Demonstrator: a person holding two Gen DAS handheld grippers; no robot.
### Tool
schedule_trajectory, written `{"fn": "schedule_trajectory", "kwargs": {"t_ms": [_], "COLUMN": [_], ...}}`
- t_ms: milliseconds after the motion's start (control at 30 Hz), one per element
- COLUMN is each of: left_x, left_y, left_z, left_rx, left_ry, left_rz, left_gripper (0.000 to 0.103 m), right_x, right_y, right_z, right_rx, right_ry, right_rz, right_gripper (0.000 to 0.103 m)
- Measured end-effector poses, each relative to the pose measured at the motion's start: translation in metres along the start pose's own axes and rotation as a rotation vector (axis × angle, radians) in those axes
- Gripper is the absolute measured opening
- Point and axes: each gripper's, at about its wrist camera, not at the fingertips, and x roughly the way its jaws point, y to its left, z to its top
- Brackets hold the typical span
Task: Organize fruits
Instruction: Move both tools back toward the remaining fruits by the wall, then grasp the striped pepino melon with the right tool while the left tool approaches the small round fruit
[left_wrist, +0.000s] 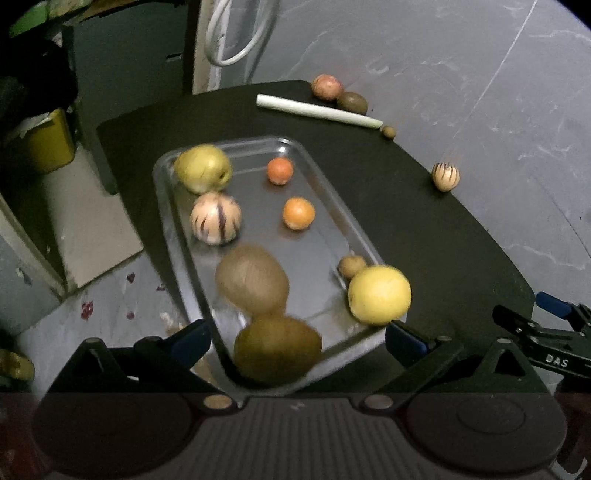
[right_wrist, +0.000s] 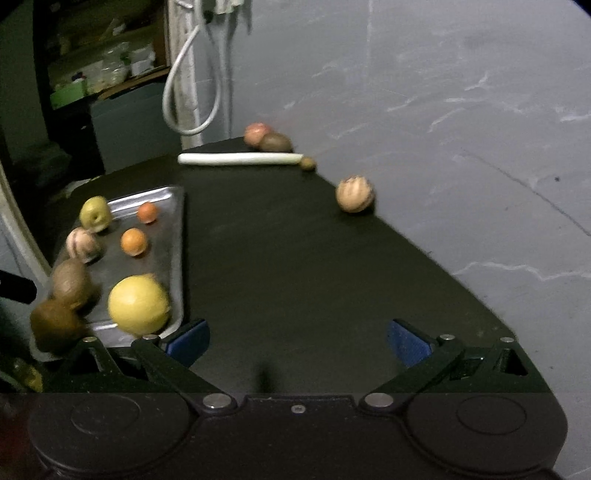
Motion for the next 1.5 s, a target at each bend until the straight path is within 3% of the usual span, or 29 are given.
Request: {"fn": "schedule_trajectory", "kwargs": {"t_ms": [333, 467, 867, 1167, 1500], "left_x": [0.033, 0.055, 0.171, 0.25, 0.292], "left_y": [-0.015, -0.028, -0.091, -0.126, -0.139], "left_z": [0.082, 0.118, 0.215, 0.25, 0.256], "left_rx": [0.123, 0.149, 0.205, 0.243, 0.264], "left_ry": [-0.02, -0.035, -0.079, -0.098, -0.105], "left_rz": [0.004, -0.028, -0.149, -0.197, -0.199], "left_gripper": [0.102, 0.102, 0.102, 0.102, 0.092], "right_x": [0.03, 0.052, 0.14, 0.197, 0.232], "right_y": [-0.033, -0.043, -0.041, -0.045, -0.047], "right_z": [0.033, 0.047, 0.081, 0.098, 0.107], "right_rx": [0.164, 0.247, 0.308, 0.313, 0.33], "right_ry": [-0.027, -0.04, -0.072, -0.087, -0.091], "right_rz": [-0.034, -0.063, -0.129, -0.141, -0.167], "right_gripper": [0.102, 0.102, 0.102, 0.101, 0.088]}}
